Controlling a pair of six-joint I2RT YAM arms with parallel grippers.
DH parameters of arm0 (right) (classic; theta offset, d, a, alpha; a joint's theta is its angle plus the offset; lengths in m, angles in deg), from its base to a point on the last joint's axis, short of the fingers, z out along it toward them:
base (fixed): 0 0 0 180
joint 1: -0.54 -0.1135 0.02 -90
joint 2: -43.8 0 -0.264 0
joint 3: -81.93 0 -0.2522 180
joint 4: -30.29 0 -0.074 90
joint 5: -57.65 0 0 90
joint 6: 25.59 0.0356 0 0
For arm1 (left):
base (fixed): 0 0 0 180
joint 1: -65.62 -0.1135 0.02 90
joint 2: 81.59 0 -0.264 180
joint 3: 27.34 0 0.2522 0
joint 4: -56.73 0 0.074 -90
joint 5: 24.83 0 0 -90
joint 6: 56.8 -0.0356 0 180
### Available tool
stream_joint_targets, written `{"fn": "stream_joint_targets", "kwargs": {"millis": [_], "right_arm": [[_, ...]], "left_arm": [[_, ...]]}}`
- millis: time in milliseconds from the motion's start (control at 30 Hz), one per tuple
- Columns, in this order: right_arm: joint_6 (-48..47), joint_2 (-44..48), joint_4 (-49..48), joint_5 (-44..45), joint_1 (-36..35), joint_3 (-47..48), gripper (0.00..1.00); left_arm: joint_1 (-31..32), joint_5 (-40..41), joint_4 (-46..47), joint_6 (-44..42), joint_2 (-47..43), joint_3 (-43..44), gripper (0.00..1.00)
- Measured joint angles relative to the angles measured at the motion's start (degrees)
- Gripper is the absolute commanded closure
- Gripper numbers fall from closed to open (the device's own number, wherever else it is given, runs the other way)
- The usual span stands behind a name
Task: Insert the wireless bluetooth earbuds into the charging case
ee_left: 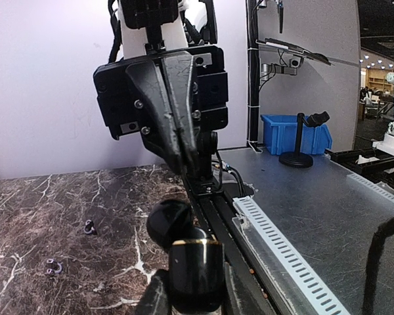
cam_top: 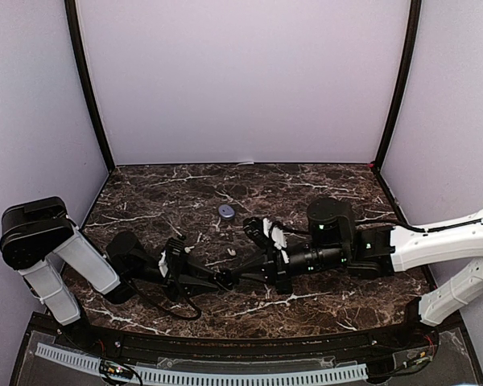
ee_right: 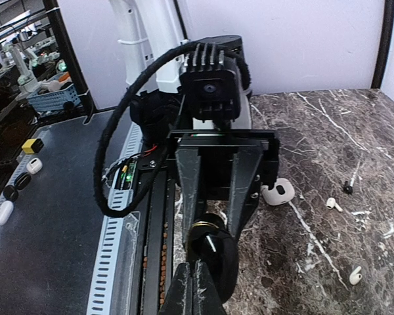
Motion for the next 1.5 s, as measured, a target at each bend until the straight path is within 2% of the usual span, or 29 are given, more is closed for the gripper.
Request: {"fn": "stream_joint_targets", "kwargs": {"millis": [200,400,867,1233,1267,1400,1500], "right_arm": [[-0.15,-2.91,0.31,-4.61,0.0,1.86,1.0],[-0.59,-4.74,1.64,-5.55,-0.09,3.34,1.0],[-0.7,-1.42,4.48,2.95,-0.31,2.91,1.0],[-1.36,2.03,4.37,2.73,-0.31,-0.66,1.0],[-1.49,2.05,4.37,2.73,-0.31,-0.66,0.99],[-4.57,2.12,4.07,3.13,-1.22,-0.9,0.8],[-10.56,3.41,3.45,6.64,-5.64,-2.6,0.7]], "left_arm": [[0.0,-0.5,0.0,0.02,0.0,0.44,1.0],[0.0,-1.16,0.0,0.0,0.0,0.61,1.0],[-0.31,-5.27,0.0,0.0,0.04,0.9,1.0],[-0.31,-7.48,0.0,0.0,1.42,0.9,1.0],[-0.31,-7.45,0.02,0.0,1.53,0.9,1.0],[-0.31,-7.3,0.0,0.07,1.75,0.9,1.0],[-0.31,-6.78,0.02,0.11,1.75,0.9,1.0]]}}
